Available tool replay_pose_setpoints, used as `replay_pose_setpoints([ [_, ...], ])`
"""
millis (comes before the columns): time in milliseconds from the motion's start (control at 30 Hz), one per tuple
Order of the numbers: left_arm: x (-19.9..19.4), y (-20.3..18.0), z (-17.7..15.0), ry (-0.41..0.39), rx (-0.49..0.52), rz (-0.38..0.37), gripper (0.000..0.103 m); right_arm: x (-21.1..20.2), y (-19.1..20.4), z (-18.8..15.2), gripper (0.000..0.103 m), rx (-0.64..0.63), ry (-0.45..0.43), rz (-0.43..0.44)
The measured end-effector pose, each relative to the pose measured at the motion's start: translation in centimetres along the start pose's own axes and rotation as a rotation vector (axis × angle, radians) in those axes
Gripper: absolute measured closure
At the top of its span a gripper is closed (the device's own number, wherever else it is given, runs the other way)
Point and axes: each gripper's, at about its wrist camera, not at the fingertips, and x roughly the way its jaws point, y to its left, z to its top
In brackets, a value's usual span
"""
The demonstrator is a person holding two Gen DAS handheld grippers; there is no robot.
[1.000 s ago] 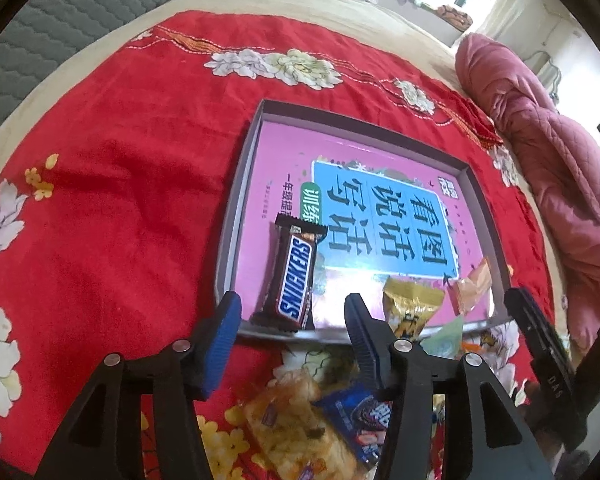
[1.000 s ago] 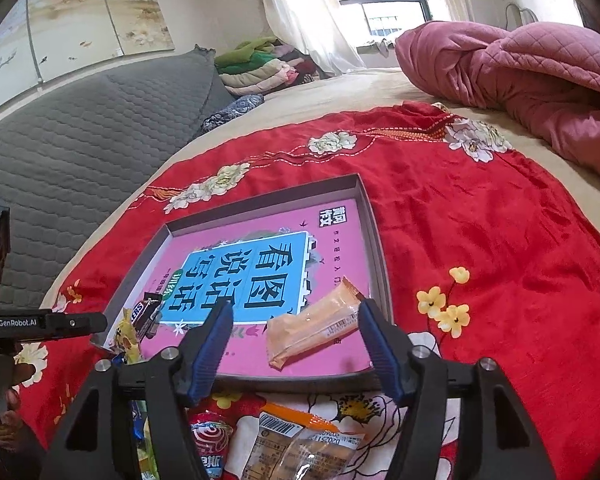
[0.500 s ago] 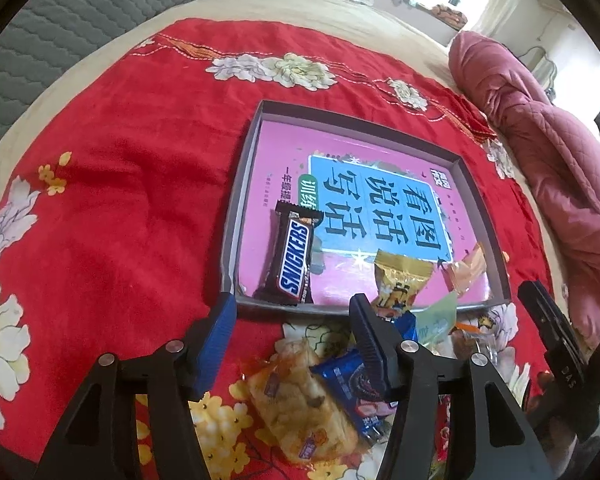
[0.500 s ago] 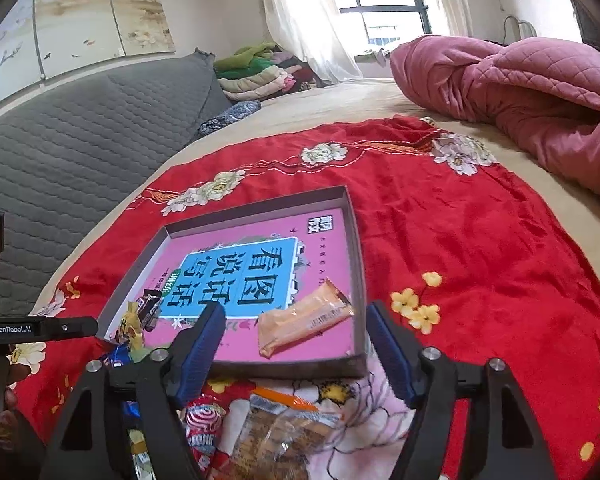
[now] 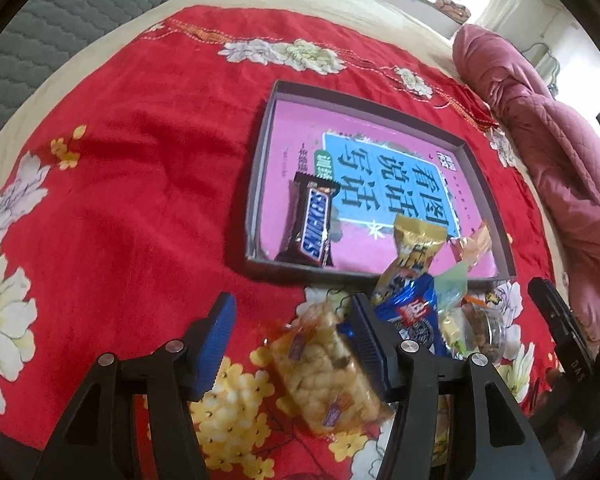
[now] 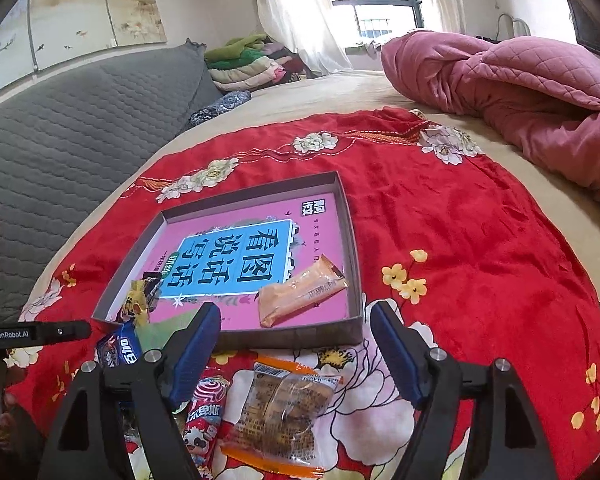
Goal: Organize snacks
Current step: 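Withdraw both tools from the box back toward the snack pile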
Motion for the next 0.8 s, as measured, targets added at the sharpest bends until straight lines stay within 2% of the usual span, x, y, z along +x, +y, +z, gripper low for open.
replay_pose_setpoints([
  [567, 0.8, 1.3, -2.7, 0.11, -0.048, -0.071, 0.042, -0.6, 0.6, -1.2, 0.026, -0.006, 0.059, -0.029],
  [800, 0.9, 0.4, -3.1, 0.115, -0.039, -0.104, 0.042, -0.7, 0.2, -1.6, 0.026, 0.01, 0.08, -0.038],
])
